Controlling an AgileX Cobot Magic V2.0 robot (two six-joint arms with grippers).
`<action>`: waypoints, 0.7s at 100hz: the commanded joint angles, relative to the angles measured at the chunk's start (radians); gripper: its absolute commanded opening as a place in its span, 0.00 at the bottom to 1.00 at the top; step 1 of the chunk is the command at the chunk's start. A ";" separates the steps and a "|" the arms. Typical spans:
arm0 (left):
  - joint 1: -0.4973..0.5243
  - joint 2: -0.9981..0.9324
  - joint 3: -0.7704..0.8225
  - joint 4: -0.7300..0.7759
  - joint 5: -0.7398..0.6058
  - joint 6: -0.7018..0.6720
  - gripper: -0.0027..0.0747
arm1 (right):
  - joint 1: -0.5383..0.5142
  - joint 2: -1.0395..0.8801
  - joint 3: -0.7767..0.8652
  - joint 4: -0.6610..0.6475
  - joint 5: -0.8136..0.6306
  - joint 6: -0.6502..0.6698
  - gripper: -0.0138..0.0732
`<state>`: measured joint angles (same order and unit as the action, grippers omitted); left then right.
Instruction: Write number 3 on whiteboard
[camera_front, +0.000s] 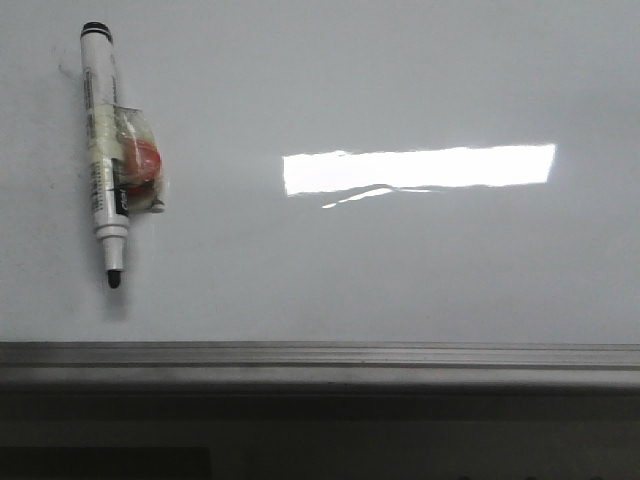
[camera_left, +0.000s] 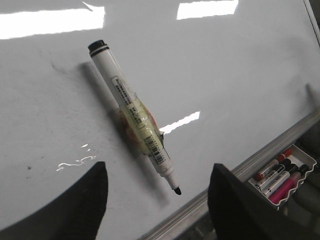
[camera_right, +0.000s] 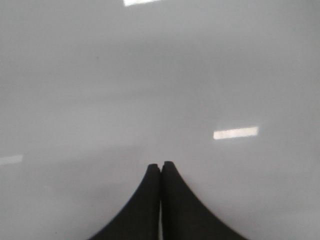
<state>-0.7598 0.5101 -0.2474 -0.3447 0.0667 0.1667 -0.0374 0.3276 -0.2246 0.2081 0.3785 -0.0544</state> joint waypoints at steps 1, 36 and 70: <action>-0.013 0.074 -0.037 -0.060 -0.140 -0.005 0.56 | -0.001 0.016 -0.032 0.006 -0.077 -0.008 0.08; -0.051 0.276 -0.053 -0.131 -0.277 -0.022 0.56 | -0.001 0.016 -0.032 0.006 -0.077 -0.008 0.08; -0.146 0.406 -0.096 -0.249 -0.355 -0.026 0.56 | -0.001 0.016 -0.032 0.006 -0.077 -0.008 0.08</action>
<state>-0.8879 0.8995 -0.3077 -0.5289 -0.1889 0.1506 -0.0374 0.3276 -0.2246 0.2081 0.3785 -0.0564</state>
